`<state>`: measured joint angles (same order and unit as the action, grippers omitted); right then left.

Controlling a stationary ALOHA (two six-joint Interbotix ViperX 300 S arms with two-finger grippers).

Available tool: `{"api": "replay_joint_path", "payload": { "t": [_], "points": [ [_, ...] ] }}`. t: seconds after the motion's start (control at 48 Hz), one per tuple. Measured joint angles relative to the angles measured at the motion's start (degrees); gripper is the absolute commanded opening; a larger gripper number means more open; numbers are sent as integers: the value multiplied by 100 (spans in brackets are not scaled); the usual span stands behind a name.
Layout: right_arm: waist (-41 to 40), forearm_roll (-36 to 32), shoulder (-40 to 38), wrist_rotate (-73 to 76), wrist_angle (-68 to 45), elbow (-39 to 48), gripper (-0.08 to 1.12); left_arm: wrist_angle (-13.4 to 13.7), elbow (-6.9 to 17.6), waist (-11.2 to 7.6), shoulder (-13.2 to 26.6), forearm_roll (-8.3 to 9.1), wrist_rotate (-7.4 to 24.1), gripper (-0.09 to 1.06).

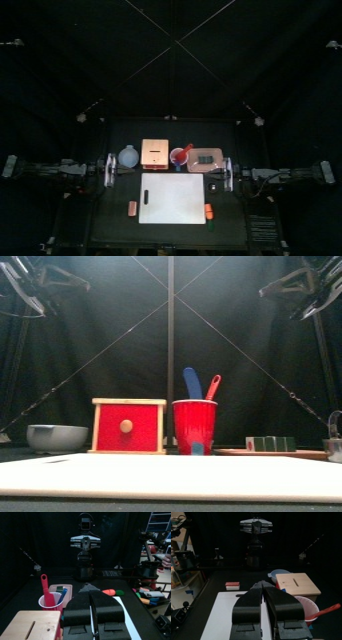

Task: Place sushi on board then cut the sushi with the knife then place the pieces on the plate
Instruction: Place the sushi on the board

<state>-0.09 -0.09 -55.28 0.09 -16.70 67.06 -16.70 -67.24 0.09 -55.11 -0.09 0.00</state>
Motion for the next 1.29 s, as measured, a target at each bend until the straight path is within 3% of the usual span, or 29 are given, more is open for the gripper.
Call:
{"api": "replay_joint_path", "payload": {
  "t": [0.167, 0.438, 0.75, 0.896, 1.292],
  "points": [
    [-149, 35, 88, 35, 9, 44, 2, -35, -114, 114, 185, 35, 35, -4],
    [-791, 264, 598, 105, 220, -211, 3, -79, -114, 220, 308, 334, 35, -3],
    [-1661, 246, 1626, 105, 2109, -861, 8, -272, -114, 308, 554, 387, 35, -3],
    [-2039, 185, 1934, 79, 2988, -1028, 26, -272, -132, 396, 809, 396, 35, -3],
    [-2479, -536, 2443, 0, 4043, -1327, 99, -281, -141, 571, 1222, 387, 35, -3]
  ]
}}
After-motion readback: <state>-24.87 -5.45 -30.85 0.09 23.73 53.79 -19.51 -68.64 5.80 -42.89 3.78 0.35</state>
